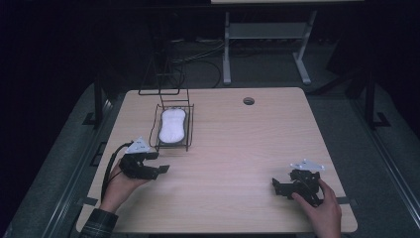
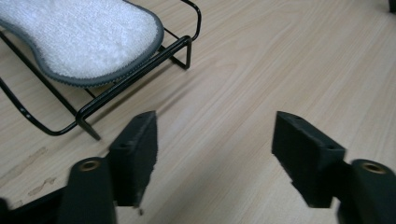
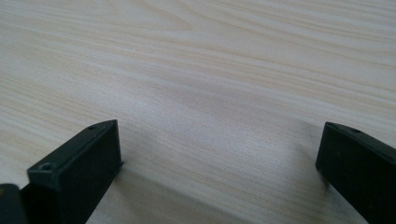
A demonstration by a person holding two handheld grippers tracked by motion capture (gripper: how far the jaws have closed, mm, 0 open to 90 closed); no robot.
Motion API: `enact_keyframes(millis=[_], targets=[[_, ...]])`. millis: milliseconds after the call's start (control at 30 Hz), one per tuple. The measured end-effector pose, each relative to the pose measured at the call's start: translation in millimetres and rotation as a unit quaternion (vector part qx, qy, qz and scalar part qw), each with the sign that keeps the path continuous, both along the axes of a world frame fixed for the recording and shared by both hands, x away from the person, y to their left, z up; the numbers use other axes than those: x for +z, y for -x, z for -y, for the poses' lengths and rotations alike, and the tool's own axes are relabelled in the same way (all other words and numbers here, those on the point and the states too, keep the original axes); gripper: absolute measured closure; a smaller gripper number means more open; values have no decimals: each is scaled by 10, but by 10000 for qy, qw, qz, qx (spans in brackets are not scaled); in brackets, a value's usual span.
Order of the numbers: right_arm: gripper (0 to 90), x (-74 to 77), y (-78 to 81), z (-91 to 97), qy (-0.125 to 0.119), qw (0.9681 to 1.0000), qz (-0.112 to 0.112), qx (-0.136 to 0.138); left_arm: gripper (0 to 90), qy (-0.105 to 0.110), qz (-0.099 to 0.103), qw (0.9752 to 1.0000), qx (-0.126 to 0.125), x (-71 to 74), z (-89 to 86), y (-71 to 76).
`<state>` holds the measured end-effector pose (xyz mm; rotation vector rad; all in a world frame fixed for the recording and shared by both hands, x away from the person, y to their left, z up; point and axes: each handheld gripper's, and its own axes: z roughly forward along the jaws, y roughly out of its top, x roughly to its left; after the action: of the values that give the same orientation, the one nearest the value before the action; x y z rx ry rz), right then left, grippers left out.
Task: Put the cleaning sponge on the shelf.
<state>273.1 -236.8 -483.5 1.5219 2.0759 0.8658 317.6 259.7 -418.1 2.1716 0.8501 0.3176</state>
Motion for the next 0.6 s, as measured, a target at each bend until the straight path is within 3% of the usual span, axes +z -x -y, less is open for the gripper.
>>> enact_keyframes(millis=[300, 600], targets=[[0, 0, 0, 0, 1, 10000, 0, 1, 150, -196, -153, 9997, -29, -160, 41, 151], [0, 0, 0, 0, -1, 10000, 0, 1, 130, -414, -262, 9984, -266, -319, 108, 275]])
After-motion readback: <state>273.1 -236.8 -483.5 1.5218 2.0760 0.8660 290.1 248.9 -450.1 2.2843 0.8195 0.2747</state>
